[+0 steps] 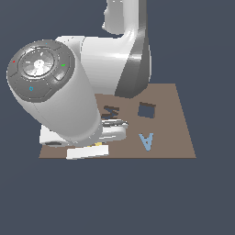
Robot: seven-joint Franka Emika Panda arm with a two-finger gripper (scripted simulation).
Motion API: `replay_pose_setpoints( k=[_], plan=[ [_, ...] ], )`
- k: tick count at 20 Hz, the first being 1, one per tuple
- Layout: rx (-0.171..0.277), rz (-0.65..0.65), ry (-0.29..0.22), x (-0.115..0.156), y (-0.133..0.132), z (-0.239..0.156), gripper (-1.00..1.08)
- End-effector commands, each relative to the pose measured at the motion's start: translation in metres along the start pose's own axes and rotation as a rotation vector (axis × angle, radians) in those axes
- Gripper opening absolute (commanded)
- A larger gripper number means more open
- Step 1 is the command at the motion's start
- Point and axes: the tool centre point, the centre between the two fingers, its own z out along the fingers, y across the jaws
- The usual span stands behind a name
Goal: Insert a designated object into the corresponding slot on a board.
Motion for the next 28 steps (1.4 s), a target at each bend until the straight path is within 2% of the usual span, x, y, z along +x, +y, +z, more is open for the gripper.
replay_pose_setpoints(
  k=[1, 7, 14, 21, 28],
  plan=[
    [0.0, 0.0, 0.0, 0.0, 0.0, 0.0, -1.0],
    [0.0, 0.029, 0.0, -0.002, 0.001, 0.0, -1.0],
    [0.0, 0.133, 0.0, -0.009, 0.004, -0.001, -1.0],
    [0.0, 0.315, 0.0, -0.023, 0.007, -0.001, -1.0],
    [0.0, 0.57, 0.0, -0.042, 0.007, -0.002, -1.0]
  ],
)
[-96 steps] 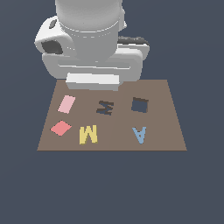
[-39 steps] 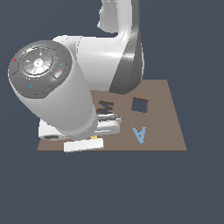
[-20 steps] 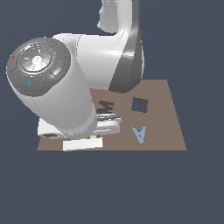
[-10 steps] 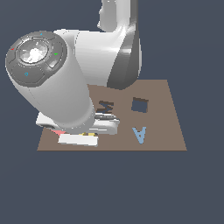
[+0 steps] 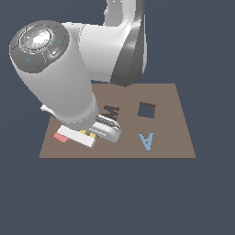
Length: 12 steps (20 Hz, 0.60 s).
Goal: Insert a designated object into the corresponding slot on a board.
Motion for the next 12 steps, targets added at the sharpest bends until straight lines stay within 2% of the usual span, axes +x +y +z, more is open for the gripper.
replay_pose_setpoints(
  k=[1, 12],
  plan=[
    [0.0, 0.102, 0.001, -0.007, 0.003, -0.001, -1.0],
    [0.001, 0.554, 0.001, -0.041, 0.006, -0.003, -1.0]
  ],
)
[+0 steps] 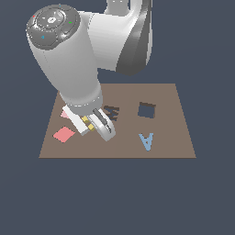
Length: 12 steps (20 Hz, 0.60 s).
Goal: Insert a designated object into the corresponding slot on a board.
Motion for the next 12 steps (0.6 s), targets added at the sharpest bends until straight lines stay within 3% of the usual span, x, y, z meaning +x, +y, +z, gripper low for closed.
replay_pose_setpoints(
  k=[1, 12],
  plan=[
    [0.001, 0.103, 0.0, -0.007, 0.003, -0.001, -1.0],
    [0.001, 0.517, 0.0, -0.039, 0.005, -0.002, -1.0]
  ],
)
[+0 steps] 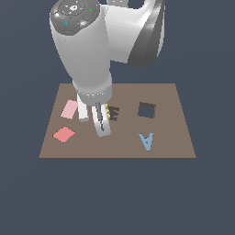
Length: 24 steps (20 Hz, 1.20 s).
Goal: Insert a designated object into the corresponding slot on a board.
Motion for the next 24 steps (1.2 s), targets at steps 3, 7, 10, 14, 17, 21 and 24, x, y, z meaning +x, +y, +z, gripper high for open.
replay_pose_setpoints(
  k=[3, 7, 10, 14, 17, 21, 24],
  plan=[
    [0.001, 0.144, 0.0, -0.011, 0.003, -0.001, -1.0],
    [0.001, 0.244, 0.0, -0.018, 0.004, -0.001, -1.0],
    [0.001, 0.304, 0.0, -0.023, 0.004, -0.001, -1.0],
    [0.001, 0.366, -0.001, -0.028, 0.004, -0.001, -1.0],
    [0.0, 0.398, -0.001, -0.031, 0.004, -0.002, -1.0],
    [0.0, 0.423, -0.001, -0.033, 0.004, -0.002, -1.0],
    [0.0, 0.429, -0.001, -0.033, 0.003, -0.002, -1.0]
  ],
)
